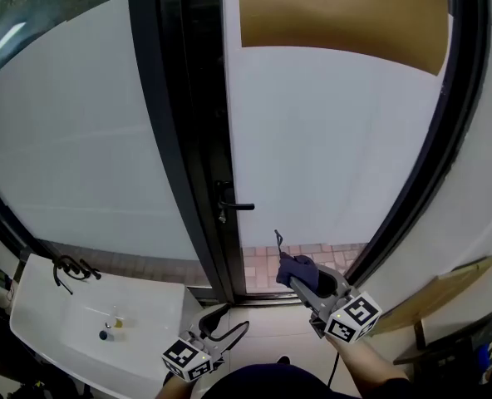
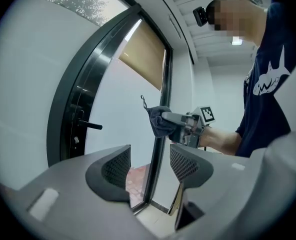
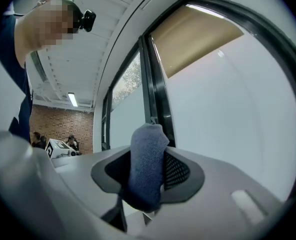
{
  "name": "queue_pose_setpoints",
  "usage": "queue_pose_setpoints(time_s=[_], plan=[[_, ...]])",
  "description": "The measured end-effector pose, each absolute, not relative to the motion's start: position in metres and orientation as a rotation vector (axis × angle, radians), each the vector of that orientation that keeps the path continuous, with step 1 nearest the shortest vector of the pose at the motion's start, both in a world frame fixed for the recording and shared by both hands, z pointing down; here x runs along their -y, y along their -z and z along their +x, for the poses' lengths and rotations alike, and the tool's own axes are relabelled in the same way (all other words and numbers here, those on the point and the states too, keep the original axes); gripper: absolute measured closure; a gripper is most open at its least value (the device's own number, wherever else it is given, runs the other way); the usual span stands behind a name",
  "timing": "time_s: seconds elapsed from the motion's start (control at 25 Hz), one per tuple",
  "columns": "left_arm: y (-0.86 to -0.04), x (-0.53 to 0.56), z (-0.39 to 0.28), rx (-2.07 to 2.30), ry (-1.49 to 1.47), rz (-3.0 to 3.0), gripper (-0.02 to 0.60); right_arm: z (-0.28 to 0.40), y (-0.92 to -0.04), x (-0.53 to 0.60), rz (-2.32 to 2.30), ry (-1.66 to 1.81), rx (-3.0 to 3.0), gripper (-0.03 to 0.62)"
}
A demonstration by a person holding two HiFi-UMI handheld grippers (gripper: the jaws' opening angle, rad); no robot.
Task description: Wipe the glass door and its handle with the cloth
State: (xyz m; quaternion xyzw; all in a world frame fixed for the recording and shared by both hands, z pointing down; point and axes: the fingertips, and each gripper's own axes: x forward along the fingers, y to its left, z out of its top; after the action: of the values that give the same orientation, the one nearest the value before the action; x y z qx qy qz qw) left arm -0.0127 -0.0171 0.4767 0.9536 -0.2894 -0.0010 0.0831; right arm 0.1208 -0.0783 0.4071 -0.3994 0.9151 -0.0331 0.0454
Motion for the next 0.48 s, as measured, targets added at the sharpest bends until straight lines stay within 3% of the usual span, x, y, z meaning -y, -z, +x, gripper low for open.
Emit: queue_pose_setpoints(time_s=[0.48], plan=[[-0.477,0.077,0.016,0.985,-0.100,2.834,0.339,0.098,-0.347,0.200,-1.041,-0.436,-2.977,0.437]])
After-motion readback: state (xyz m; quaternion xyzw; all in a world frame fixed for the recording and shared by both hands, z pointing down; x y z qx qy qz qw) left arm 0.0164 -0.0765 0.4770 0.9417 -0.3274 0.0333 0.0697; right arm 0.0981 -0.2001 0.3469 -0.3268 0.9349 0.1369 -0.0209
